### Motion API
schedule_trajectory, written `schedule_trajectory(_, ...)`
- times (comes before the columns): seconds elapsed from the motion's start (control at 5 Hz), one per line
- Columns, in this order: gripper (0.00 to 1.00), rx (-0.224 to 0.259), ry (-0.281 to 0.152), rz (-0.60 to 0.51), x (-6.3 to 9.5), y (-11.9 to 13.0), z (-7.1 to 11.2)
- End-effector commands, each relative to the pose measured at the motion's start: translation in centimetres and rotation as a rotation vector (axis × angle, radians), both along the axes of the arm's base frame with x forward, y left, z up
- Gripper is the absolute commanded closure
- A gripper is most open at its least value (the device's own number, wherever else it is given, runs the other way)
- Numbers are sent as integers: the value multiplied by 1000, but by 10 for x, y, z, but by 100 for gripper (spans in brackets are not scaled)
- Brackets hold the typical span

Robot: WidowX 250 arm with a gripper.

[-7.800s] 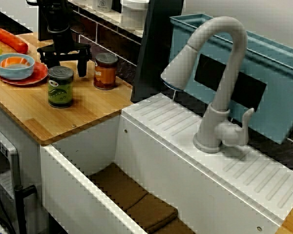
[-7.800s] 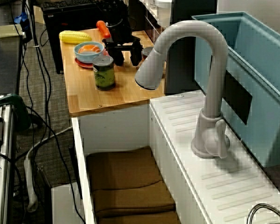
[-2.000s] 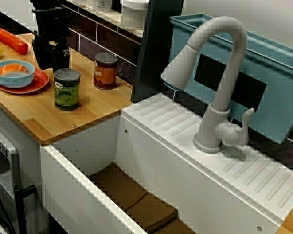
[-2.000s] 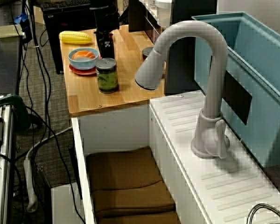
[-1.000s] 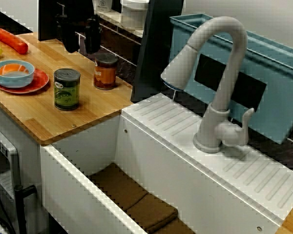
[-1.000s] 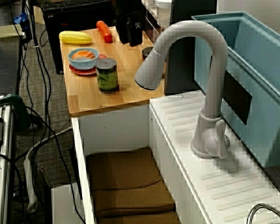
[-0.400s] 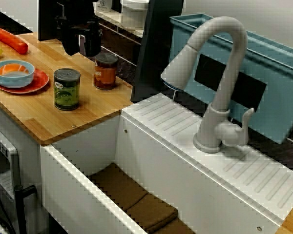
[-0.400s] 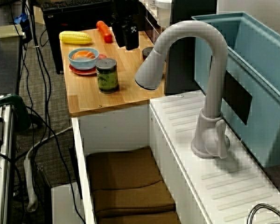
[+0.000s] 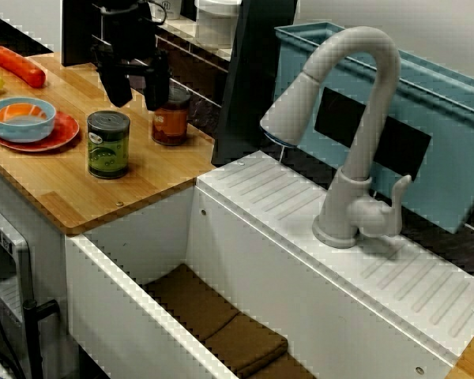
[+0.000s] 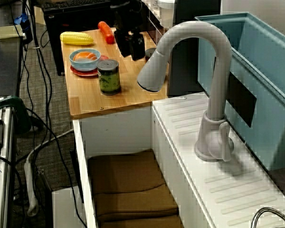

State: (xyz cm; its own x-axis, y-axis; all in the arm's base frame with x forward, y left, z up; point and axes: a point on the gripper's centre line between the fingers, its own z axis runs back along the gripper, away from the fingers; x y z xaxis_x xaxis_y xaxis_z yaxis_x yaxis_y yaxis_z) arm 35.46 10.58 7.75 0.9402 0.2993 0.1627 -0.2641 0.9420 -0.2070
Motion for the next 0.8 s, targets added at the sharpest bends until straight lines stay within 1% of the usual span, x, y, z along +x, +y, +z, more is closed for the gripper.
schedule_trajectory(0.0, 0, 117, -173, 107, 2, 1, 19)
schedule_trajectory(0.2, 0, 116, -171, 112, 2, 2, 12)
schedule_trajectory(0.4, 0, 98, -171, 103, -1, 9, 5)
schedule_trajectory(0.6, 0, 48, -157, 106, -4, 17, 2)
